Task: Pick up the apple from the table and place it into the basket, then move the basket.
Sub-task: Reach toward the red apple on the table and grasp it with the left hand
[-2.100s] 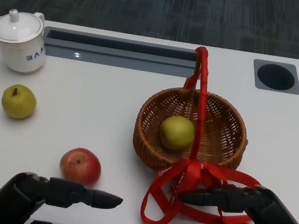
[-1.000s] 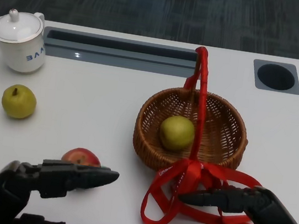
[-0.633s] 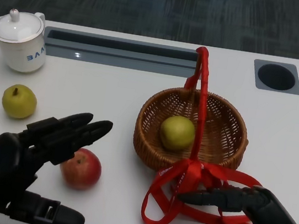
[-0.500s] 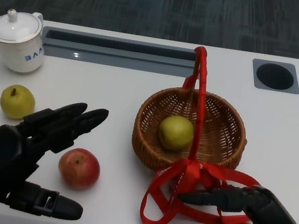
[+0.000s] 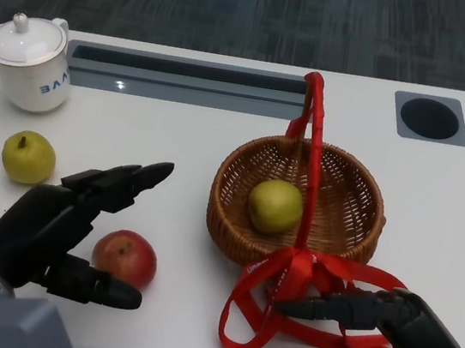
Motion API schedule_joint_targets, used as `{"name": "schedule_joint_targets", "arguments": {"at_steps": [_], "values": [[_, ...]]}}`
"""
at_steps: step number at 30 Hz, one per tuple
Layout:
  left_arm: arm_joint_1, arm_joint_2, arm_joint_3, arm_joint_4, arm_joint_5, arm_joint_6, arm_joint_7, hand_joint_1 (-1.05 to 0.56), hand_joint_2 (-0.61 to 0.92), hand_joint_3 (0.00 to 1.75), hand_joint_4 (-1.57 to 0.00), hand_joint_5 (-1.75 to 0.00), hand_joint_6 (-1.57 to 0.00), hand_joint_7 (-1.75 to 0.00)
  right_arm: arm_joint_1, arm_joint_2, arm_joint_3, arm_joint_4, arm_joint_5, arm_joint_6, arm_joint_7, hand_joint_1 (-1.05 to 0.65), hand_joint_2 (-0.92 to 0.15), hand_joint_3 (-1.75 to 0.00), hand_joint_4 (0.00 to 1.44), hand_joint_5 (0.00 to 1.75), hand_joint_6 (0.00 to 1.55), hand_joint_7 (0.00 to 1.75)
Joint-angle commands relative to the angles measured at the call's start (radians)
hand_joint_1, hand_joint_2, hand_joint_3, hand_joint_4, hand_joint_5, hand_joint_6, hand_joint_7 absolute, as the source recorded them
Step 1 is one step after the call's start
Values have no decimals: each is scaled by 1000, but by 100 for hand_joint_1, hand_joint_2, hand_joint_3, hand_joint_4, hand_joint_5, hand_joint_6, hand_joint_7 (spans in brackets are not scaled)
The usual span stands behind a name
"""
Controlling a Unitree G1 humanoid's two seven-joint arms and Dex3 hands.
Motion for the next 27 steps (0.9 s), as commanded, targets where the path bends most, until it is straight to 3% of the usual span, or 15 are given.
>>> {"name": "schedule_joint_targets", "arguments": {"at_steps": [1,12,23,25,27], "values": [[-57,18,-48,124,36,-17,68,-85,68,0,-36,-4,-32,-3,5,-11,-4,-11,13,1,-1,-41,-80,0,95,1,89,1],[-218,19,-201,489,118,-35,247,-78,64,0,-41,-2,-37,-2,20,-17,-1,-29,18,0,2,-40,-80,0,95,0,89,0],[-309,3,-305,679,140,10,357,-72,62,0,-43,-1,-40,-1,33,-18,0,-46,18,0,-1,-40,-80,0,96,1,90,1],[-316,-6,-312,699,134,3,380,-65,62,0,-50,-3,-47,-3,34,-19,-1,-45,16,-2,-2,-41,-80,0,97,1,91,1],[-316,-17,-307,714,112,-26,396,-51,63,0,-67,-6,-61,-5,34,-22,-2,-43,17,-3,0,-41,-80,0,97,1,91,0]]}}
